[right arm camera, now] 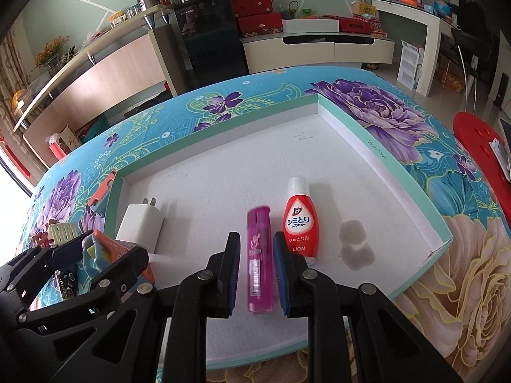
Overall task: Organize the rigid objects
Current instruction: 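Carry both into the tray and open both tools to release them, then withdraw both tools from the tray toward the remaining items, then grasp the white round watch with the left tool while the right tool grasps the cream claw clip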
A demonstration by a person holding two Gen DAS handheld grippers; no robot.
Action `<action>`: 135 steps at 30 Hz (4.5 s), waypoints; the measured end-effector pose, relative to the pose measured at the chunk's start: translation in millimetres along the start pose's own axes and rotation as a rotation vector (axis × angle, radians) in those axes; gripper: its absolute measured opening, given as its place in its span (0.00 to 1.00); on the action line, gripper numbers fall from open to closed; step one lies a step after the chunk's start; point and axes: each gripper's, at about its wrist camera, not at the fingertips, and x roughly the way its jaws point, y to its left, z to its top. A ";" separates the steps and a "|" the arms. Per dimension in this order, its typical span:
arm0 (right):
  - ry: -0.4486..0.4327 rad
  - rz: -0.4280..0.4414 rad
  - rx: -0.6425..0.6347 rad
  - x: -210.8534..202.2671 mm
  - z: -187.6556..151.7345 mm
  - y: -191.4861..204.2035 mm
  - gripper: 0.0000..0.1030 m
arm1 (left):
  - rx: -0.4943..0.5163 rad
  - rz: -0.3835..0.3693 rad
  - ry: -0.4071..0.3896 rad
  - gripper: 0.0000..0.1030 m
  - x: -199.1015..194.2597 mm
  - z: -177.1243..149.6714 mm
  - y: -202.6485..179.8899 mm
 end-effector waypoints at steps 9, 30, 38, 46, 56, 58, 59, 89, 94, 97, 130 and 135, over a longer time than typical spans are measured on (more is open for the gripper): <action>-0.017 0.005 0.026 -3.5 1.6 -3.3 0.37 | -0.017 0.006 -0.013 0.72 -8.7 0.1 7.6; -0.043 0.034 -0.015 -6.3 2.3 9.6 0.70 | -0.191 0.150 -0.043 0.97 -25.7 -6.6 71.4; -0.053 0.033 -0.018 -5.2 2.2 13.0 0.90 | -0.260 0.217 -0.018 1.00 -20.1 -14.5 91.4; -0.058 0.040 -0.006 -4.9 2.6 13.1 0.96 | -0.296 0.253 -0.008 1.00 -15.6 -18.8 102.5; -0.167 0.139 -0.021 -28.2 5.7 36.0 0.96 | -0.342 0.296 -0.022 1.00 -27.4 -26.8 127.3; -0.184 0.165 -0.043 -31.2 5.9 47.2 0.96 | -0.360 0.303 -0.035 1.00 -31.9 -28.6 134.9; -0.191 0.173 -0.058 -32.1 6.0 54.1 0.96 | -0.370 0.308 -0.041 1.00 -34.3 -29.6 139.1; -0.139 0.341 -0.467 0.2 -42.8 223.4 0.96 | -0.715 0.418 -0.129 1.00 -69.8 -100.4 275.3; -0.102 0.370 -0.450 8.4 -42.5 227.6 0.96 | -0.764 0.376 -0.155 1.00 -63.7 -105.0 286.5; -0.078 0.395 -0.411 13.0 -37.0 227.0 0.96 | -0.791 0.348 -0.144 1.00 -55.6 -106.3 292.8; 0.002 0.369 -0.363 54.6 -20.3 241.1 0.77 | -0.777 0.201 -0.038 0.85 -15.2 -115.5 300.5; 0.001 0.388 -0.377 54.3 -23.4 247.1 0.71 | -0.766 0.179 -0.042 0.72 -14.5 -113.7 296.4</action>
